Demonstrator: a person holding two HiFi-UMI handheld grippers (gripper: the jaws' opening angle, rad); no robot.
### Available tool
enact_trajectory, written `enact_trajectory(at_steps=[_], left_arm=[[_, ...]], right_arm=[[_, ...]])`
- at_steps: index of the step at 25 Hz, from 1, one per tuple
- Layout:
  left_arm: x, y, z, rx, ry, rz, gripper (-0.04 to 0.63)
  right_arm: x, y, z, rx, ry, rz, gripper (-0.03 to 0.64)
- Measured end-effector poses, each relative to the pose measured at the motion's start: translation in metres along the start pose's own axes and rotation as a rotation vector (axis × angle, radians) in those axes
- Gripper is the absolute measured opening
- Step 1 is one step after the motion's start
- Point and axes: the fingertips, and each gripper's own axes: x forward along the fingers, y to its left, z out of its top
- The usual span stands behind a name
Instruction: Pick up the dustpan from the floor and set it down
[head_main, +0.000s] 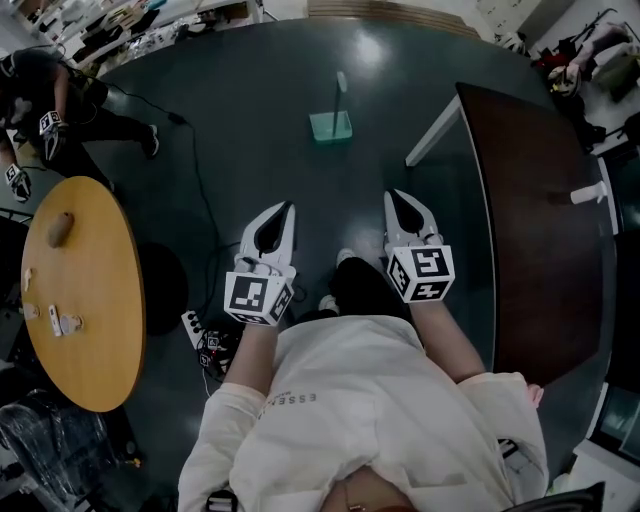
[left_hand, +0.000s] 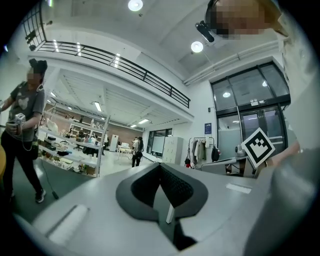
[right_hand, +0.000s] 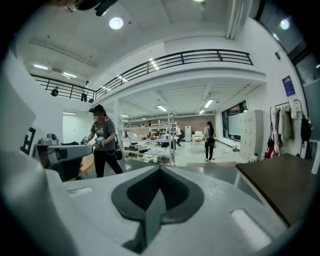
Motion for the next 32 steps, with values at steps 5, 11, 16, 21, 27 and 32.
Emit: enact_trajectory(at_steps=[5, 11, 16, 21, 27, 32], left_arm=[[0.027, 0.030, -0.007, -0.016, 0.014, 0.036, 0.014], [0.091, 0.090, -0.014, -0.036, 0.054, 0.067, 0.014], [0.173, 0.144, -0.009, -0.029, 0.072, 0.075, 0.014], [0.251, 0.190, -0.006, -0.040, 0.094, 0.079, 0.014], [0.320, 0.231, -0.004, -0.063, 0.106, 0.088, 0.014], [0.367, 0.257, -0.022, -0.097, 0.131, 0.099, 0.014]], right_arm=[[0.042, -0.016, -0.008, 0.035, 0.052, -0.006, -0.008], [0.130, -0.038, -0.001, 0.054, 0.090, 0.000, -0.008], [0.220, -0.075, 0.020, 0.056, 0.110, -0.006, -0.008], [0.301, -0.115, 0.035, 0.049, 0.145, -0.006, -0.008], [0.381, -0.149, 0.047, 0.046, 0.195, -0.012, -0.008], [0.436, -0.169, 0.034, 0.057, 0.243, -0.028, -0.008]])
